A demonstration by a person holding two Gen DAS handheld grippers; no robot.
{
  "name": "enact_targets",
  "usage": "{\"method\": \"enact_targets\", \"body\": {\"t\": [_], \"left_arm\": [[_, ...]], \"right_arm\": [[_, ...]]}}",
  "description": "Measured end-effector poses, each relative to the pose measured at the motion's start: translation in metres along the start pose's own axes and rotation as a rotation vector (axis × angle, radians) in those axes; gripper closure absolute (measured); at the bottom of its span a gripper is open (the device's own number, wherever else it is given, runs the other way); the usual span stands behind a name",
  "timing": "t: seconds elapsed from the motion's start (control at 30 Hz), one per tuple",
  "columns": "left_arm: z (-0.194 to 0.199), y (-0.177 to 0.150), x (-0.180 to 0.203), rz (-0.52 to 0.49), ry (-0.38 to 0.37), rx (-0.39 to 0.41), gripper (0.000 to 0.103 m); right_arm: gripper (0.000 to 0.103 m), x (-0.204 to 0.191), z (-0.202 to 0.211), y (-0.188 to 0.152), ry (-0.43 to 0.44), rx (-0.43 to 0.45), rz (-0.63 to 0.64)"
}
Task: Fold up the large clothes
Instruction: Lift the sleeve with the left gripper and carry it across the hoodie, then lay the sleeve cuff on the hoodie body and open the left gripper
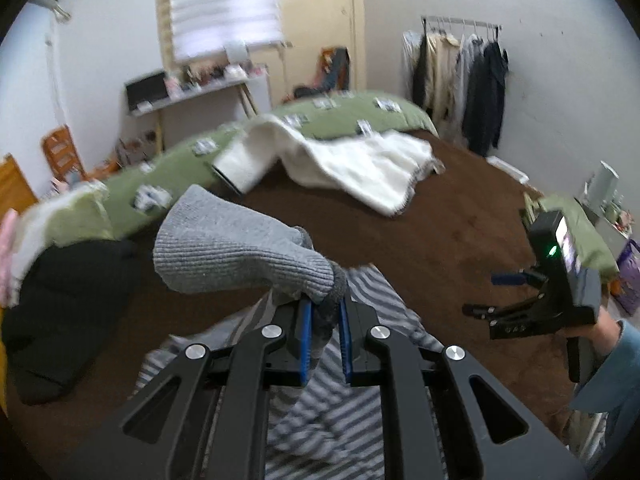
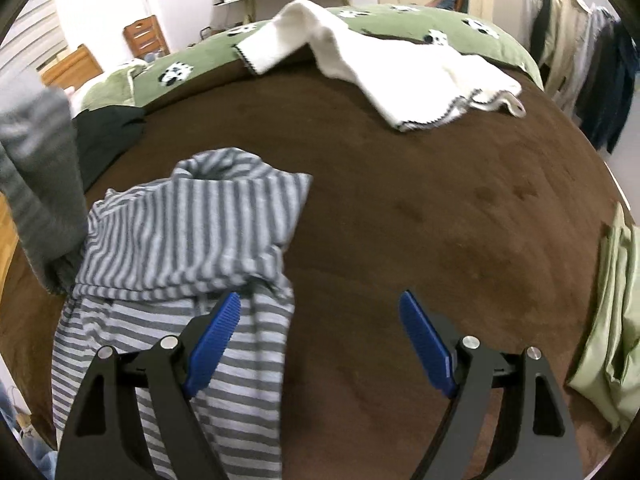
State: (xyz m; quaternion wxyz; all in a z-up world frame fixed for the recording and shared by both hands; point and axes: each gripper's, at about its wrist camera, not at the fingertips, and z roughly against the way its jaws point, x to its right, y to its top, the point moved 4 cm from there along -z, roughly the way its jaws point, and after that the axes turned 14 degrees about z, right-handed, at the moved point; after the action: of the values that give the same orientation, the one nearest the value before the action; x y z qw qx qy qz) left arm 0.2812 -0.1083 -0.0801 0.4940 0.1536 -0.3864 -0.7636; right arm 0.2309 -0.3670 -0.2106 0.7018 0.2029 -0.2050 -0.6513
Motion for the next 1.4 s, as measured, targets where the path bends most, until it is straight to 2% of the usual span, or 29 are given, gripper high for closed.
{"method": "enact_targets", "body": {"t": [0.2, 0.33, 0.47, 0.67, 0.73, 0.77, 0.8, 0.87, 0.93, 0.97, 1.07, 1.17, 1.4], "left_arm": [[-0.076, -0.048, 0.031, 0.024, -0.033, -0.131, 0.089], [-0.109, -0.085, 0.047, 0.011, -0.032, -0.207, 0.089], [-0.127, -0.113, 0.049, 0.022, -0.033, -0.271, 0.088], [-0.138, -0.134, 0.049, 0.013, -0.027, -0.318, 0.085], [-0.137, -0.133, 0.048, 0.009, -0.028, -0.328, 0.081], [-0.137, -0.133, 0.048, 0.015, -0.045, -0.34, 0.064], [-0.137, -0.132, 0.05, 0.02, -0.07, -0.356, 0.04], [-0.135, -0.129, 0.055, 0.001, -0.08, -0.348, 0.024], [-0.128, -0.125, 0.059, -0.034, -0.051, -0.321, 0.017], [-0.123, -0.122, 0.059, -0.041, -0.044, -0.311, 0.01], [-0.104, -0.114, 0.053, -0.039, -0.047, -0.292, 0.006], [-0.086, -0.108, 0.035, -0.041, -0.015, -0.281, 0.006], [-0.078, -0.116, -0.044, -0.005, 0.15, -0.319, 0.006]], "right_arm": [[0.022, 0.013, -0.008, -0.022, 0.007, -0.028, -0.028], [0.022, 0.018, -0.012, -0.036, 0.01, -0.047, -0.028], [0.022, 0.023, -0.016, -0.045, 0.015, -0.059, -0.035], [0.022, 0.026, -0.024, -0.051, 0.019, -0.077, -0.05], [0.022, 0.025, -0.024, -0.05, 0.019, -0.078, -0.05], [0.022, 0.025, -0.024, -0.05, 0.019, -0.077, -0.051], [0.022, 0.024, -0.024, -0.049, 0.02, -0.076, -0.051], [0.022, 0.023, -0.023, -0.047, 0.018, -0.075, -0.046], [0.022, 0.021, -0.02, -0.044, 0.021, -0.07, -0.044], [0.022, 0.02, -0.019, -0.043, 0.023, -0.067, -0.042], [0.022, 0.013, -0.014, -0.037, 0.03, -0.056, -0.02], [0.022, 0.002, -0.01, -0.032, 0.057, -0.044, 0.004], [0.022, -0.03, -0.024, -0.017, 0.178, 0.022, 0.06]]}}
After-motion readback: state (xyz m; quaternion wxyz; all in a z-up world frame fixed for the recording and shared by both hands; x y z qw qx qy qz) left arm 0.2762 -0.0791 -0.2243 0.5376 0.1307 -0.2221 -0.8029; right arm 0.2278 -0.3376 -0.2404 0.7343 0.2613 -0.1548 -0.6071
